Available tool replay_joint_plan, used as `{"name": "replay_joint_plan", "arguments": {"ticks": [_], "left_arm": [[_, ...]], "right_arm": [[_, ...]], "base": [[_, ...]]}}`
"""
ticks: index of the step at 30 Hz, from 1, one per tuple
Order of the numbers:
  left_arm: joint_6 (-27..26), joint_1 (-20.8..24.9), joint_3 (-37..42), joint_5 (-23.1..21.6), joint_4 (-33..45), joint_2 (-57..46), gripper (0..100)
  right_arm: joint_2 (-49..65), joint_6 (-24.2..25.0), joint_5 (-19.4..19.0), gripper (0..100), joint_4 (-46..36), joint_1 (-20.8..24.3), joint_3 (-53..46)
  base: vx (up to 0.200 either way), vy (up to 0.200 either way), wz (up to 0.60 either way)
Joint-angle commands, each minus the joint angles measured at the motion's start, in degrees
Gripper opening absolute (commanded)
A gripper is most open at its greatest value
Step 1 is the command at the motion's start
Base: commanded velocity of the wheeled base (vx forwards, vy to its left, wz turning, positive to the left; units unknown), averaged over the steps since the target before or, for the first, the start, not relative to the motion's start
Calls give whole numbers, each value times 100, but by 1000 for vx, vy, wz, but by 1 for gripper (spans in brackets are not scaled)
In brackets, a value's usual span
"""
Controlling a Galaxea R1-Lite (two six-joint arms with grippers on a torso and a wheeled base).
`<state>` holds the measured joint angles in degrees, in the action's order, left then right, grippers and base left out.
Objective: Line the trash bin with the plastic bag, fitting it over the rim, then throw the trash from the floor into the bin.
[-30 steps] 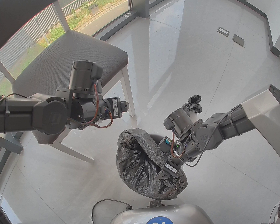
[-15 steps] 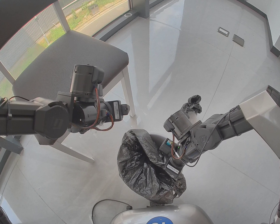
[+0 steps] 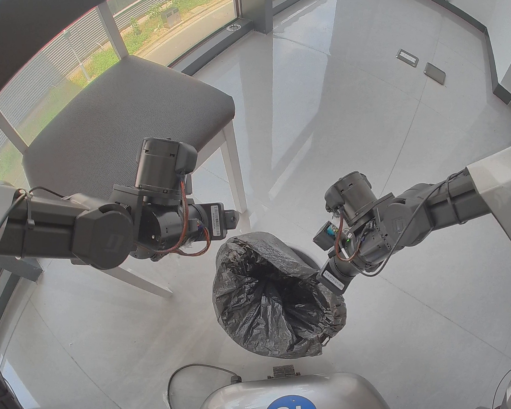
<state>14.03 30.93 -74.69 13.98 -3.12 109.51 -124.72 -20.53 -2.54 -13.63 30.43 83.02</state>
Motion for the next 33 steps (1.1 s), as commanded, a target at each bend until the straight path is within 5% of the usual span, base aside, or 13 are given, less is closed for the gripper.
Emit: {"name": "replay_joint_plan", "arguments": {"ticks": [1,29,30,33], "left_arm": [[3,36,157,-1,4,18,100],[3,186,464,8,-136,0,100],[3,186,464,8,-136,0,100],[12,221,464,8,-136,0,100]], "right_arm": [[185,-4,-1,0,1,-204,21],[405,-48,122,0,-289,-652,-49],[422,-48,122,100,-289,-652,-66],[440,-30,122,100,-298,-661,-137]], "base": [[0,0,0],[0,0,0],[0,0,0],[0,0,0]]}}
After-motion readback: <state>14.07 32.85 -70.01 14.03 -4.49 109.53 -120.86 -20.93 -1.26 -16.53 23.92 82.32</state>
